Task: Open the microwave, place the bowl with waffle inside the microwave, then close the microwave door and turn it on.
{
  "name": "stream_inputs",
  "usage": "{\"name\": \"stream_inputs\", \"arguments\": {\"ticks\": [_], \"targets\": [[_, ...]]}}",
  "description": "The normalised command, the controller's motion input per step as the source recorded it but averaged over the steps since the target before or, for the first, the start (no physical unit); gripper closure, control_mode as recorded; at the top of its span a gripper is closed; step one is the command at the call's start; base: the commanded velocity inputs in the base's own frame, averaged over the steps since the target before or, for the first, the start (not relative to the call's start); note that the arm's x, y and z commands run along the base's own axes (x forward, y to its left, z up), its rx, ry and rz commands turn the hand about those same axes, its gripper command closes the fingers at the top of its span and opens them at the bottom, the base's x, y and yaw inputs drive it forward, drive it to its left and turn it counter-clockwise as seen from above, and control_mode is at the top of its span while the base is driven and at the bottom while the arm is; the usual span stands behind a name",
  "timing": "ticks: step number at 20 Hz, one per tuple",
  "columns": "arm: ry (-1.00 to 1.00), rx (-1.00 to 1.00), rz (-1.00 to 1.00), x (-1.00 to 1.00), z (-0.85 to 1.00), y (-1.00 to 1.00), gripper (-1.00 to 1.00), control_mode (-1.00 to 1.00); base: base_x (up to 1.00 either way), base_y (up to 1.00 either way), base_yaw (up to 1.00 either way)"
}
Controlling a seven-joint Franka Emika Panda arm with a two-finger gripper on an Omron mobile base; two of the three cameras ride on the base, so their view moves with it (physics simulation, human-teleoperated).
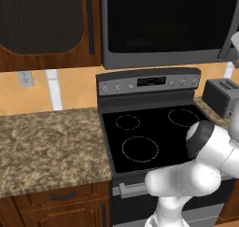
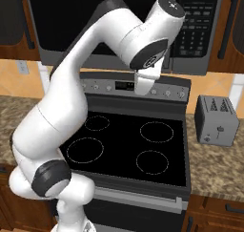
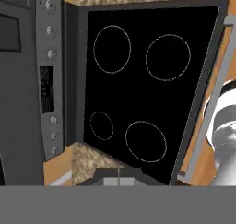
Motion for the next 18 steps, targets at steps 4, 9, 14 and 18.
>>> {"name": "stream_inputs", "arguments": {"ticks": [4, 9, 14, 18], "targets": [[-0.70, 0.00, 0.25, -0.95, -0.19, -0.37, 1.00, -1.00, 0.00, 0.00, 0.00], [-0.64, 0.03, 0.12, -0.21, -0.06, -0.51, 1.00, -1.00, 0.00, 0.00, 0.00], [-0.38, 0.04, 0.06, -0.03, 0.35, -0.53, 1.00, -1.00, 0.00, 0.00, 0.00], [-0.33, 0.00, 0.01, -0.11, 0.55, -0.25, 1.00, -1.00, 0.00, 0.00, 0.00]]}}
